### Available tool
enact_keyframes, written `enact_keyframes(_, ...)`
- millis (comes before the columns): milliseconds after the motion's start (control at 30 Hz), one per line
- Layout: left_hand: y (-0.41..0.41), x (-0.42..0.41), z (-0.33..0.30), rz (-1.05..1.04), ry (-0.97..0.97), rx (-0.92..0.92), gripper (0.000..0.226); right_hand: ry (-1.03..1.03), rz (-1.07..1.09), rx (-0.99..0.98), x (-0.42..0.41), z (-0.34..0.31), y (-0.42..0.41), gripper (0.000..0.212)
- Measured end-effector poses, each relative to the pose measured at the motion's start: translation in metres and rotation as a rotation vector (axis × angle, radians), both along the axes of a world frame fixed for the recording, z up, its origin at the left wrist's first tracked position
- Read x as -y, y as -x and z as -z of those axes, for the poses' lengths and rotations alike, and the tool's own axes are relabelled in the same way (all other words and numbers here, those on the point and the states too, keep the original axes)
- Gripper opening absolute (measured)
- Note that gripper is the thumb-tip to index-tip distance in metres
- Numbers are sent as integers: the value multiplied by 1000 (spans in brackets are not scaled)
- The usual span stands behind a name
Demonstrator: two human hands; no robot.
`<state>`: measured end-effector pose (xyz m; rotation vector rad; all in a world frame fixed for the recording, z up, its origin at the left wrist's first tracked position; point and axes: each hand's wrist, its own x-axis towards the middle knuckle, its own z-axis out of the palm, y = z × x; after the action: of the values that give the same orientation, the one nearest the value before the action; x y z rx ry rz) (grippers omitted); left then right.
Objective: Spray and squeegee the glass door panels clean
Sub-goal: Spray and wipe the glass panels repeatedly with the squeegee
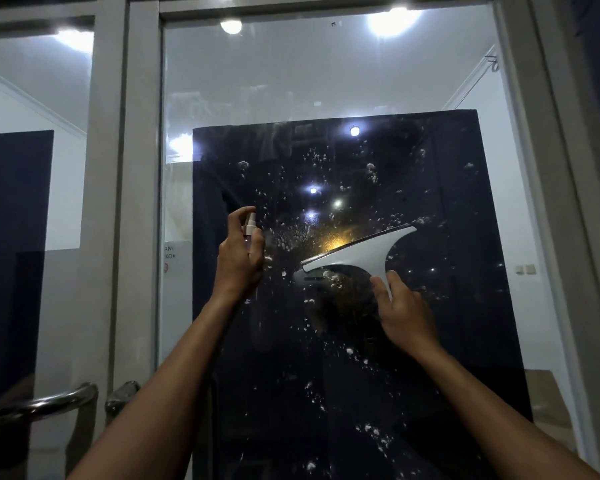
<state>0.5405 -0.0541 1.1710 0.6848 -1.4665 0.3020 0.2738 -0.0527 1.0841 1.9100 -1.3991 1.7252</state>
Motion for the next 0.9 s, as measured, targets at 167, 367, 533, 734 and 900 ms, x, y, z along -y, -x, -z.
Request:
enact_keyframes(167,-11,-3,-2,6,-22,-6,31,-19,-37,8,2,-2,-19,34)
enact_keyframes(367,-23,-5,2,52,-41,-14,32,-69,-91,36,8,-4,-48,34)
enact_keyframes(533,-39,2,6,79,-68,-5,32,-149,-210,136,21,-20,-83,31)
enact_keyframes(734,-60,12,6,126,-80,6,31,-183,-200,285,29,-84,-109,50)
enact_keyframes(900,-72,15,9,187,-62,-5,34,-270,-109,235,37,-82,-100,49)
